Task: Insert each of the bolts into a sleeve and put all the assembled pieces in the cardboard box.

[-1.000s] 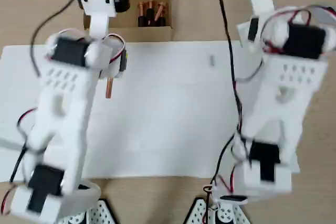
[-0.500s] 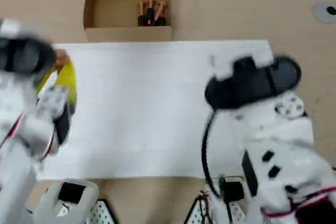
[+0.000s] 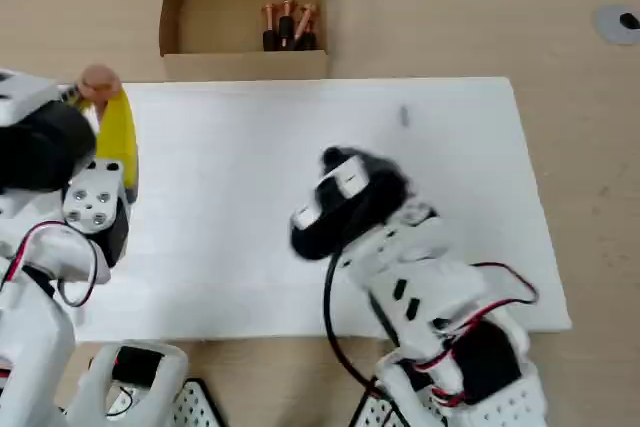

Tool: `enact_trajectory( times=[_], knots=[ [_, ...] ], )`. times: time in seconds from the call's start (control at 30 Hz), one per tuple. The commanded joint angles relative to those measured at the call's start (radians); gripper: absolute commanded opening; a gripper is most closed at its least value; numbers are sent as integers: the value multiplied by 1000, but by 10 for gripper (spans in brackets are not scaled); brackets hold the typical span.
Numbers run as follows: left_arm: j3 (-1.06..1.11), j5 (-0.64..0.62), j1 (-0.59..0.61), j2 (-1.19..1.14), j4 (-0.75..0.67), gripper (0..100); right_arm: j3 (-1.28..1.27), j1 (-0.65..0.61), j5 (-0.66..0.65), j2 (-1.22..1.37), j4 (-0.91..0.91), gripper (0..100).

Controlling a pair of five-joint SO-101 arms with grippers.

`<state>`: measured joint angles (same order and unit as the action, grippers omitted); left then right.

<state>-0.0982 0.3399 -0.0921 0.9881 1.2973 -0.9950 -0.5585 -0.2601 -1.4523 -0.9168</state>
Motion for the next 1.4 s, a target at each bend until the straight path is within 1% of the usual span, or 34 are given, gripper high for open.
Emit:
enact_trajectory(
  times=[0.0,0.07,0.13,0.27,0.37,0.53,0.67,0.83,0.97,1.07,1.37],
  knots=[
    [41,5,6,22,-124,4,-84,-163,101,-59,115,10],
    [77,-9,-2,41,-161,4,-140,-229,212,-94,187,10],
    [114,-61,-37,64,-189,4,-191,-271,267,-122,258,10],
    [183,-147,-112,113,-193,4,-262,-294,285,-160,368,10],
    [233,-206,-140,156,-189,4,-275,-294,285,-176,408,10],
    [345,-269,-178,231,-186,4,-262,-295,353,-179,425,10],
    [414,-315,-213,275,-215,4,-257,-302,365,-174,427,10],
    [425,-376,-273,282,-265,4,-260,-341,364,-176,427,10],
    [430,-419,-333,280,-270,3,-260,-355,364,-174,427,10],
    [431,-423,-364,280,-269,4,-262,-355,364,-176,427,10],
    [488,-423,-371,280,-267,4,-257,-355,364,-177,427,10]
  ],
)
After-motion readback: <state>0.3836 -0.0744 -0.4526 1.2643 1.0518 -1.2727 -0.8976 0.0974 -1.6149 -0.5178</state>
